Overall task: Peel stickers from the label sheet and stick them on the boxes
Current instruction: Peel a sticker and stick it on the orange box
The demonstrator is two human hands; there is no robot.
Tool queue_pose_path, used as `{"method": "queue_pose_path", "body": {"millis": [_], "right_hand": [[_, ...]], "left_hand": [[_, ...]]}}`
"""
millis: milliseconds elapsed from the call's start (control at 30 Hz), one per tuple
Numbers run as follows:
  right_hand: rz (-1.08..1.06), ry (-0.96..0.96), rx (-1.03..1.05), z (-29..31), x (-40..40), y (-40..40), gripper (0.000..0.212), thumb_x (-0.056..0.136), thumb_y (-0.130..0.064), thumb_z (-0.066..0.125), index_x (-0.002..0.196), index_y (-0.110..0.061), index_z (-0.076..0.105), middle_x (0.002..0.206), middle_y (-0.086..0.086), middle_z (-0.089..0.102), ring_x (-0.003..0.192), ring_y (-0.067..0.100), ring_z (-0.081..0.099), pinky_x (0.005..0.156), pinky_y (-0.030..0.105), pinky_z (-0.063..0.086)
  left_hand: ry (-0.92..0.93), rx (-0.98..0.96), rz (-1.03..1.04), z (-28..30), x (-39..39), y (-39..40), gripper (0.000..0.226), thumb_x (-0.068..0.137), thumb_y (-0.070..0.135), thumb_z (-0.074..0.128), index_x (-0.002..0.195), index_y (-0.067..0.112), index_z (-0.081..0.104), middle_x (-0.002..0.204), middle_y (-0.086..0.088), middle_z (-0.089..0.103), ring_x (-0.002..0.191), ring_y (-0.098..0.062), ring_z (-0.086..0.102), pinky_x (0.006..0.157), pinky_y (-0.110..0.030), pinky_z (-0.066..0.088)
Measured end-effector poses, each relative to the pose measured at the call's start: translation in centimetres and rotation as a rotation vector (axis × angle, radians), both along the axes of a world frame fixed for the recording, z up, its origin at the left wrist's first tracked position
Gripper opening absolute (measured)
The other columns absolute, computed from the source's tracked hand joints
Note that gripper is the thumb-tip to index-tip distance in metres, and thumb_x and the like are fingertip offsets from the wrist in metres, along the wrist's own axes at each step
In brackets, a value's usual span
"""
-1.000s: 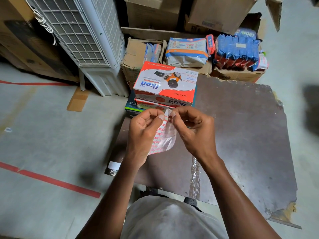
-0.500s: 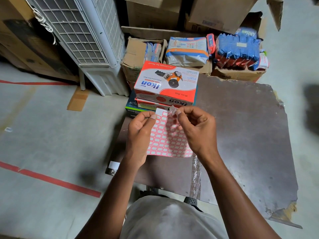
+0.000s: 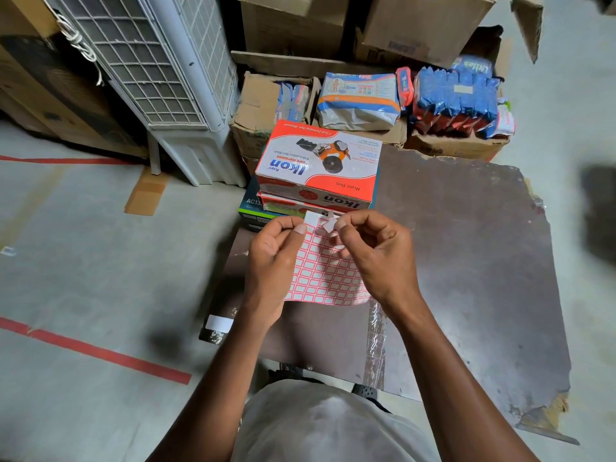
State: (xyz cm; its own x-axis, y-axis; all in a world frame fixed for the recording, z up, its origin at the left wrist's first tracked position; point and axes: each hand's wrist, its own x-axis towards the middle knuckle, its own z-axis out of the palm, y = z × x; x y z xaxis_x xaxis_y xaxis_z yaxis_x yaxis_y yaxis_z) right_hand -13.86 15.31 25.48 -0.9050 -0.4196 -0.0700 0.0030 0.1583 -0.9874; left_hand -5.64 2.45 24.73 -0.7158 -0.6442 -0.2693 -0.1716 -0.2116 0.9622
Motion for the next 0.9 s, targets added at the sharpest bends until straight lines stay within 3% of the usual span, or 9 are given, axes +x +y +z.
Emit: {"method": "queue_pose_path", "body": {"millis": [67,200,267,433,900], "right_hand": [[0.012,0.047,0.013,0.2,0.0,0.0,0.007,0.095,-0.022,0.071,0.091,-0.018,0.075,0.091,-0.007,0.077,0.088,0.016,0.074,0.080,0.040,0.064],[0.049,0.333,0.048,0.8,0.1,-0.3,0.008,0.091,-0.014,0.074,0.083,-0.012,0.074,0.095,-0.005,0.074,0.085,0.013,0.071,0.073,0.028,0.060],[0.058,0.406,0.054,0.7,0.2,-0.7,0.009,0.089,-0.012,0.075,0.080,-0.011,0.073,0.094,-0.004,0.073,0.083,0.013,0.070,0.071,0.030,0.060],[0.042,0.464,0.075,0.4,0.1,-1.1,0.009,0.088,-0.011,0.074,0.080,-0.012,0.071,0.090,-0.006,0.073,0.080,0.010,0.070,0.069,0.036,0.061],[0.167,0.526,0.285,1.3,-1.1,-1.7,0.014,0.089,-0.034,0.063,0.085,-0.020,0.062,0.085,-0.006,0.066,0.074,0.014,0.066,0.064,0.041,0.057]], "left_hand": [[0.015,-0.057,0.006,0.1,0.0,0.1,0.012,0.101,0.012,0.061,0.100,0.021,0.069,0.097,0.003,0.080,0.091,-0.023,0.077,0.080,-0.036,0.063],[0.042,-0.105,0.019,0.5,-0.3,0.3,0.013,0.100,0.007,0.061,0.099,0.018,0.069,0.095,0.001,0.080,0.091,-0.026,0.076,0.082,-0.039,0.063],[0.047,-0.105,0.026,0.5,-0.5,0.5,0.010,0.100,0.006,0.061,0.100,0.014,0.068,0.096,-0.003,0.079,0.095,-0.032,0.074,0.087,-0.045,0.061],[0.042,-0.150,0.019,0.3,-0.6,0.4,0.011,0.100,0.008,0.062,0.100,0.015,0.069,0.097,-0.005,0.079,0.095,-0.031,0.075,0.090,-0.053,0.059],[0.062,-0.254,-0.093,-0.5,-1.0,-0.1,0.011,0.100,0.002,0.058,0.102,0.008,0.067,0.097,-0.005,0.078,0.095,-0.020,0.075,0.090,-0.045,0.059]]}}
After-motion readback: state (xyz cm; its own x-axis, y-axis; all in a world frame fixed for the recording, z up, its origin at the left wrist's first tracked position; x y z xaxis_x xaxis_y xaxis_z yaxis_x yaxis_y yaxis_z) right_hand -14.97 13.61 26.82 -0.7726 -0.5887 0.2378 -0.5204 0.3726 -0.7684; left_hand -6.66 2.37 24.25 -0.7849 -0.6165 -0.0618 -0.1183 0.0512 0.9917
